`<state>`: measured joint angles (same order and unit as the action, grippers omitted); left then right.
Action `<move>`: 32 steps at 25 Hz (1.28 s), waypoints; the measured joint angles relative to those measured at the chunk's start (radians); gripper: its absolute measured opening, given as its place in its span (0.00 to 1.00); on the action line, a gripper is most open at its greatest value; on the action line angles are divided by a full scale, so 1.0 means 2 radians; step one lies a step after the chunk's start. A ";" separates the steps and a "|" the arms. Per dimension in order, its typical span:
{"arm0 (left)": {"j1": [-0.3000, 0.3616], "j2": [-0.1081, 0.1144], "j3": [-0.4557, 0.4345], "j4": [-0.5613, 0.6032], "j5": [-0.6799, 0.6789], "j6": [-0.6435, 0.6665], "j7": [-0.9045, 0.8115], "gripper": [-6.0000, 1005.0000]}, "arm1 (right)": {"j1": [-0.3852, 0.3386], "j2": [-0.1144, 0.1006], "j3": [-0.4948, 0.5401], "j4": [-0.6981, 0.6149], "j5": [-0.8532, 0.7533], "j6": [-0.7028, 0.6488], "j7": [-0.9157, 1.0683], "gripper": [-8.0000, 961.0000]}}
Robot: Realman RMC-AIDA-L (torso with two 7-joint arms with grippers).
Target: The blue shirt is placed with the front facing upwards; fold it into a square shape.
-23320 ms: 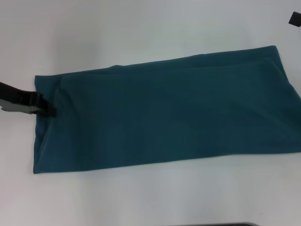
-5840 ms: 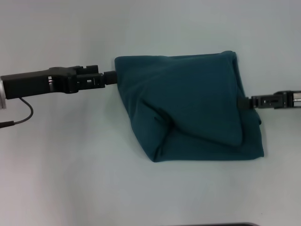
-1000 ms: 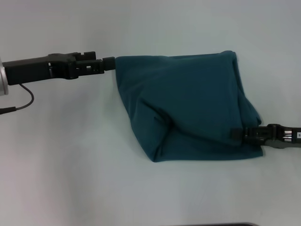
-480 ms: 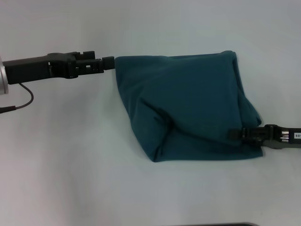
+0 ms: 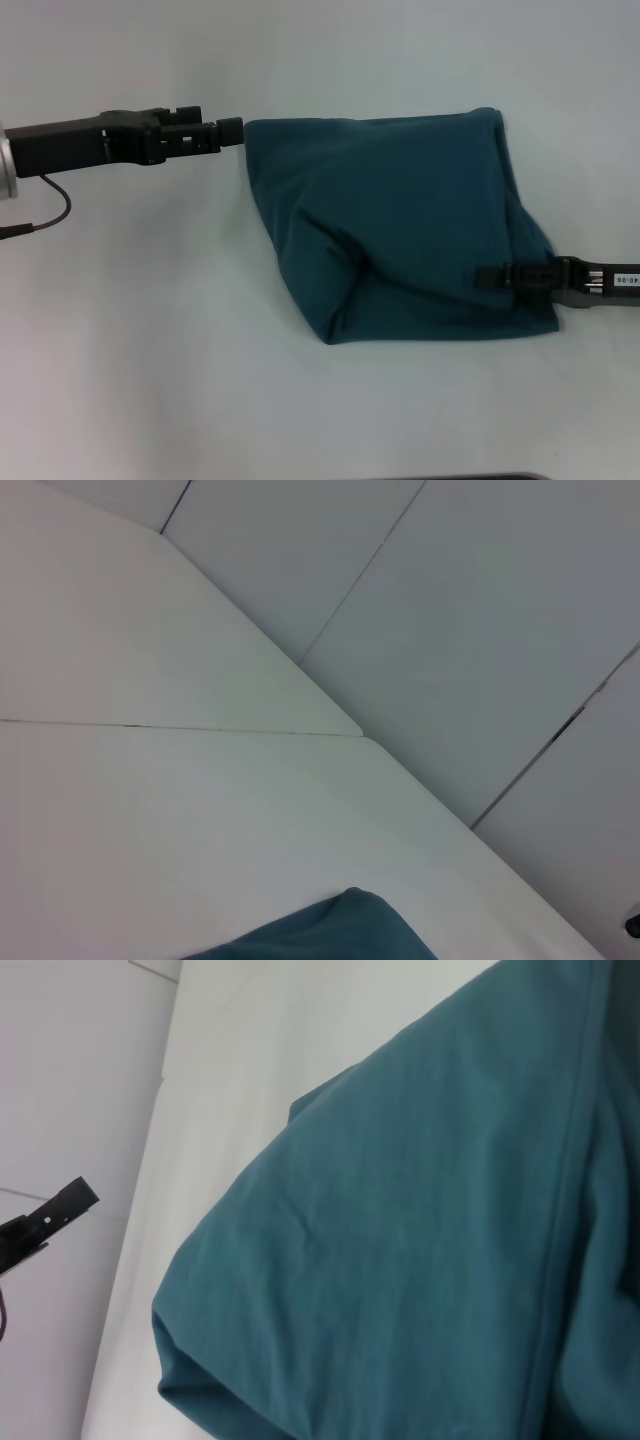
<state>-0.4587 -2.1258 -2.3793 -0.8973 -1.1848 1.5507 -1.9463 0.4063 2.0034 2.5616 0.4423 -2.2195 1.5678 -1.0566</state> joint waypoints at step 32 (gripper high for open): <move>-0.001 0.001 -0.002 0.004 -0.001 -0.007 0.005 0.96 | -0.003 -0.014 0.024 0.014 0.043 0.065 -0.038 0.04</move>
<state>-0.4601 -2.1243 -2.3841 -0.8888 -1.1874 1.5359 -1.9372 0.3994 1.9755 2.6096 0.4711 -2.1339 1.6971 -1.1316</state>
